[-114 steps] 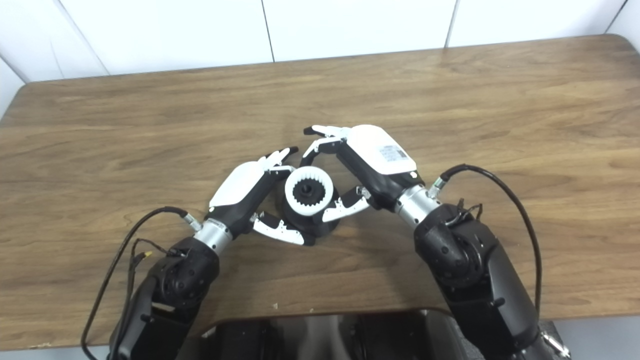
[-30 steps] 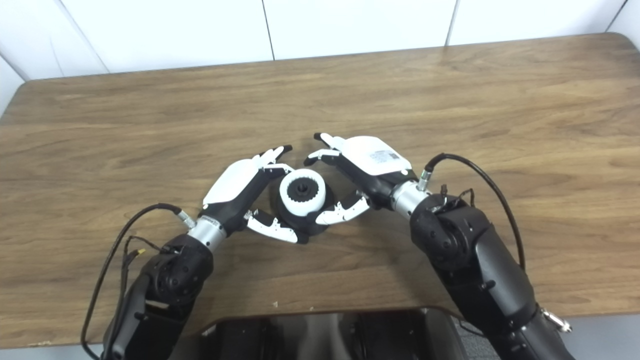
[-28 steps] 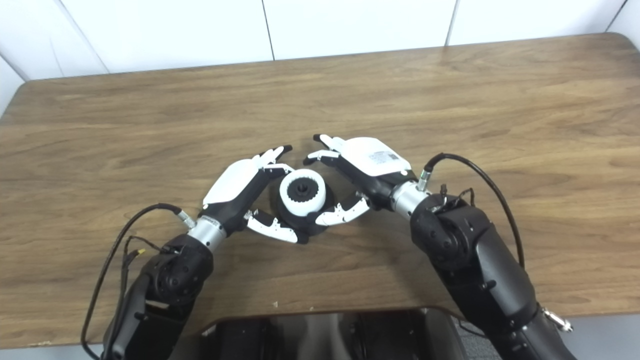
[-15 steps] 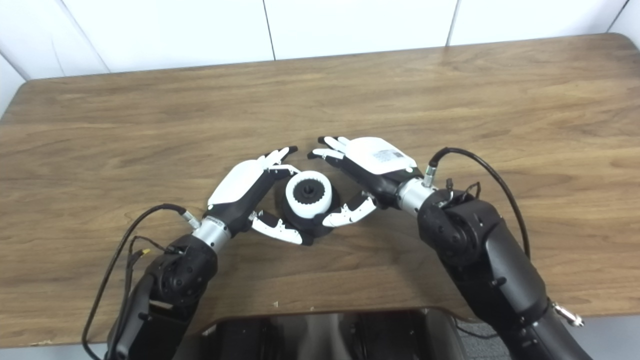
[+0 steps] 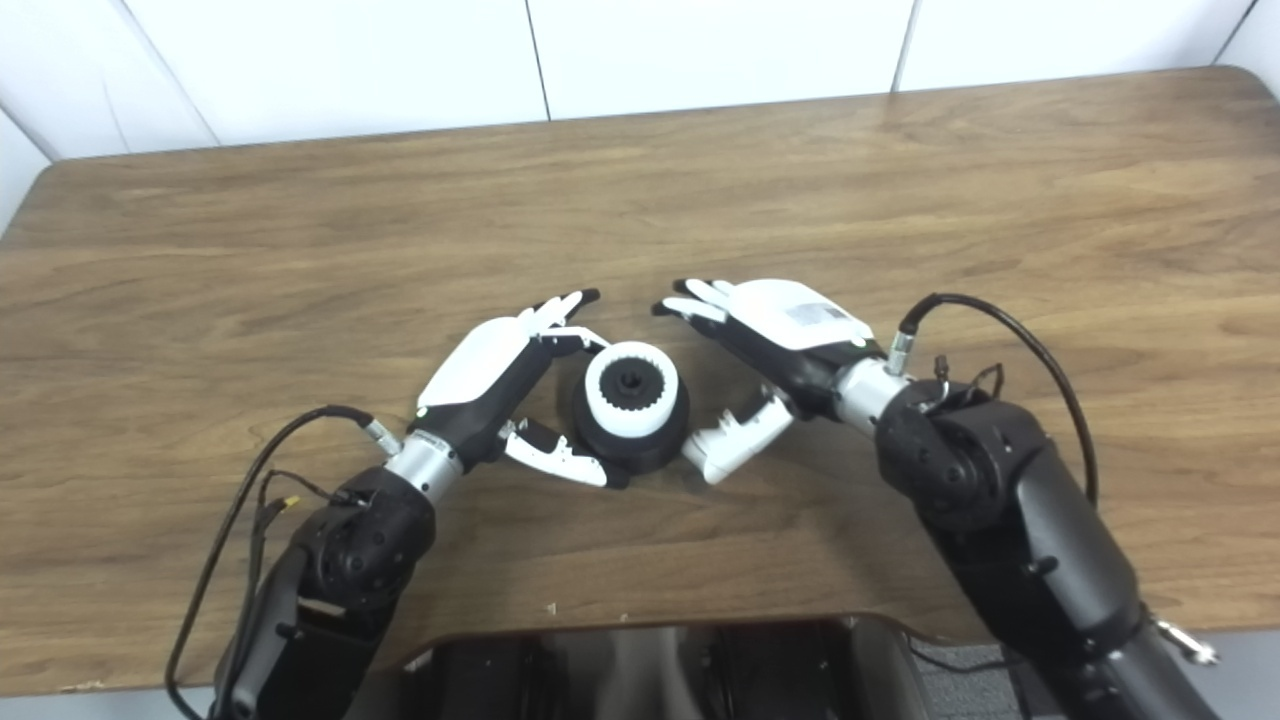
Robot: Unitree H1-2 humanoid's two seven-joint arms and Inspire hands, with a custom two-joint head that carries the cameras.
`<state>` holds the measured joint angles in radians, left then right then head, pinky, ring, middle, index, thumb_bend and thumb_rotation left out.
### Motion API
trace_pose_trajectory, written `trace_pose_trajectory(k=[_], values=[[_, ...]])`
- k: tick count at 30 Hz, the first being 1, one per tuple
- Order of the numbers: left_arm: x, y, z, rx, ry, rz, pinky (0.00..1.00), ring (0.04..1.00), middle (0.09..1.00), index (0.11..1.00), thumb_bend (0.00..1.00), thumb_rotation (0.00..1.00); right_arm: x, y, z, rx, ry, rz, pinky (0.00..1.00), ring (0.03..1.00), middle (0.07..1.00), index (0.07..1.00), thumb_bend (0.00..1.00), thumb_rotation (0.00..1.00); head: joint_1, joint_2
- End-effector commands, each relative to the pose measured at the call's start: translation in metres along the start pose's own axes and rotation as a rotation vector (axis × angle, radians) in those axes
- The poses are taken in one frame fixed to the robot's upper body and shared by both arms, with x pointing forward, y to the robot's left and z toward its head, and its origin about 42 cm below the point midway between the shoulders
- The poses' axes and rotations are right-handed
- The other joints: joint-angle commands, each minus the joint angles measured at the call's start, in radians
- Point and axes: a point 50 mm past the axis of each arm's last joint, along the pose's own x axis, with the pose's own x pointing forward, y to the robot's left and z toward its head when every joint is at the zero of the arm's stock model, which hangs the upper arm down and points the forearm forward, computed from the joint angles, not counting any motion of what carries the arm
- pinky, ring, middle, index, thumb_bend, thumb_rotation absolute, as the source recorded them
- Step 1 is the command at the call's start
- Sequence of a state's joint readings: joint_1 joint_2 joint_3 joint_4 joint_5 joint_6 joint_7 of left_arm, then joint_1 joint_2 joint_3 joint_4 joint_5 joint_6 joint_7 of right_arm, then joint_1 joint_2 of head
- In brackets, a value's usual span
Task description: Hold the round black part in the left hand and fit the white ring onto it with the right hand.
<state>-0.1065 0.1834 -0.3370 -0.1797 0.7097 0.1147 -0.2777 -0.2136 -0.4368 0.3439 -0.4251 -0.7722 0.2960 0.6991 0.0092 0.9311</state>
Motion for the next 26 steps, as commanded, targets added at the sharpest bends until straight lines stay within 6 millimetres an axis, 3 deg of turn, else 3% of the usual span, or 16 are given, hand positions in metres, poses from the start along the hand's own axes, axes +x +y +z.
trace_pose_trajectory(k=[1, 9, 26], values=[[0.006, 0.018, 0.013, 0.025, -0.053, 0.065, 1.00, 1.000, 1.000, 0.621, 1.00, 0.34, -0.002, -0.014, -0.003, -0.009, -0.006, -0.021, 0.91, 1.000, 1.000, 0.938, 1.00, 0.48, 0.001, 0.001], [0.006, 0.018, 0.012, 0.021, -0.052, 0.068, 1.00, 1.000, 1.000, 0.620, 1.00, 0.34, -0.007, -0.020, -0.011, 0.010, 0.009, -0.026, 0.89, 1.000, 1.000, 0.928, 1.00, 0.47, -0.003, 0.001], [0.007, 0.022, 0.010, 0.019, -0.048, 0.061, 1.00, 1.000, 1.000, 0.627, 1.00, 0.35, -0.005, -0.012, -0.012, 0.030, 0.011, -0.042, 0.90, 1.000, 1.000, 0.925, 1.00, 0.48, -0.014, -0.004]])
